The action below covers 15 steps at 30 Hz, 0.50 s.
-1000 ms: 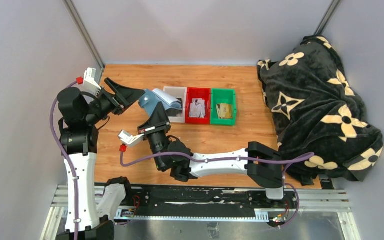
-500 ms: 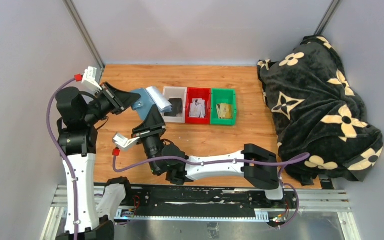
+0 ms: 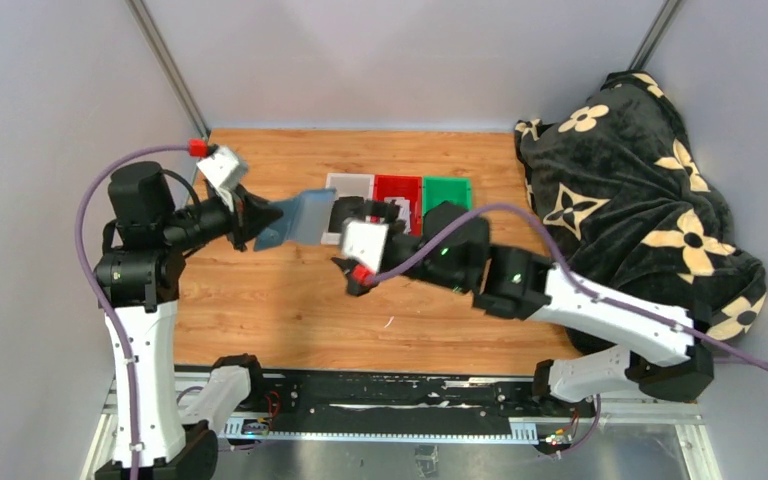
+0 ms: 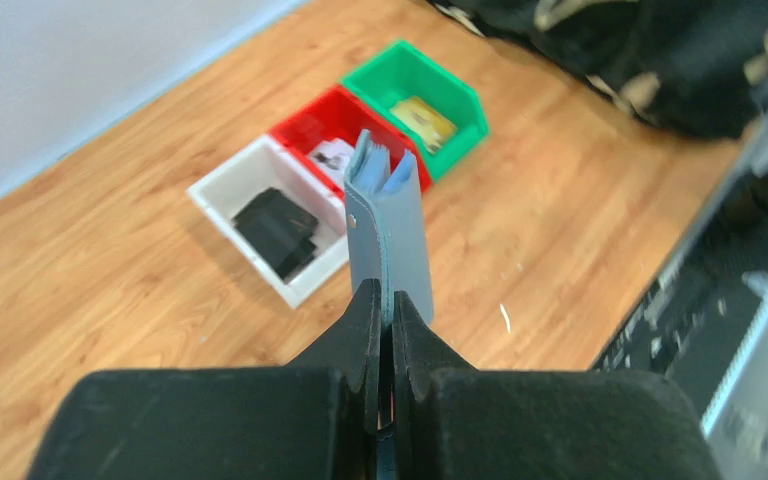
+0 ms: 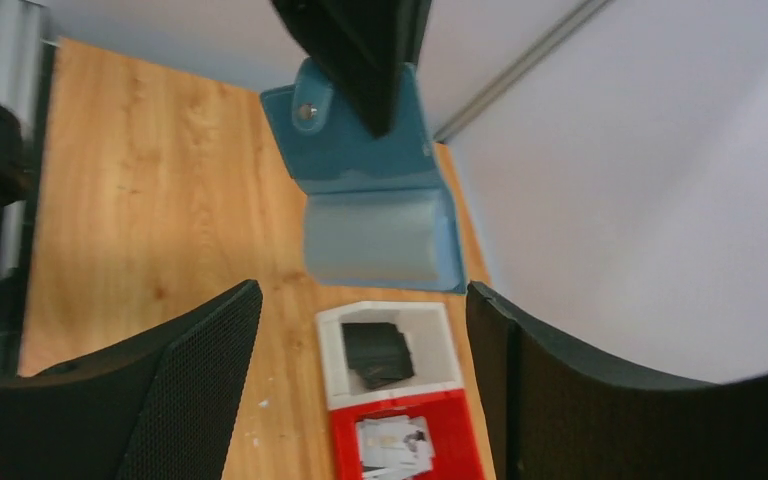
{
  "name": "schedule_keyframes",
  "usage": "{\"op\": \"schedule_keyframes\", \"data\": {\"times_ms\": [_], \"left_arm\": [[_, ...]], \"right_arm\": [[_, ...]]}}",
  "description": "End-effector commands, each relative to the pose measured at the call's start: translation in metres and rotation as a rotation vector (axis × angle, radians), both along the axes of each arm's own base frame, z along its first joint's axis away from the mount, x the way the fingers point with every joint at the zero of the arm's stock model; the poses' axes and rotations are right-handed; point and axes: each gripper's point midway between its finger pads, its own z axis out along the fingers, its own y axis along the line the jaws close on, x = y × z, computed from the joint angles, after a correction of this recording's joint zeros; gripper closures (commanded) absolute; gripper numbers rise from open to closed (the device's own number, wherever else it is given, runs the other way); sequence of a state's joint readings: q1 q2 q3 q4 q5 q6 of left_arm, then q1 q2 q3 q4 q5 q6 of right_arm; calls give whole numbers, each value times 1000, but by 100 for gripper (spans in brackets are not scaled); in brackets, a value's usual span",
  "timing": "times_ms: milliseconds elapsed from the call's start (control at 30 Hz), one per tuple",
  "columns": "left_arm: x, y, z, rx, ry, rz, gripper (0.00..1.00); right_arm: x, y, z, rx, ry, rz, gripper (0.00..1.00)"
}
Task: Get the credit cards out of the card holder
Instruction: Open the card holder at the center of the board.
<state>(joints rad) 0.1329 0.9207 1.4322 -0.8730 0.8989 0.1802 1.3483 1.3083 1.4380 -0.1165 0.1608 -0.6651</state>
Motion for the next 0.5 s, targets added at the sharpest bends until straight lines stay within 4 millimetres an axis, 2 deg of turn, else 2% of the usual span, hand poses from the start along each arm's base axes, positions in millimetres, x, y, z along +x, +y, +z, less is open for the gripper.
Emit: {"op": "schedule_keyframes", "data": {"times_ms": [0, 133, 300, 467], "left_arm": [[-48, -25, -25, 229, -122, -286, 100], [-72, -39, -49, 305, -102, -412, 100], [-85, -42, -64, 393, -121, -491, 100], [-88, -42, -67, 426, -169, -526, 100]], "right_arm": [[-45, -28, -29, -71, 375, 363, 21], [-23, -40, -28, -91, 432, 381, 21], [-35, -27, -43, -169, 518, 496, 20], [-46, -12, -56, -201, 620, 590, 24]]}}
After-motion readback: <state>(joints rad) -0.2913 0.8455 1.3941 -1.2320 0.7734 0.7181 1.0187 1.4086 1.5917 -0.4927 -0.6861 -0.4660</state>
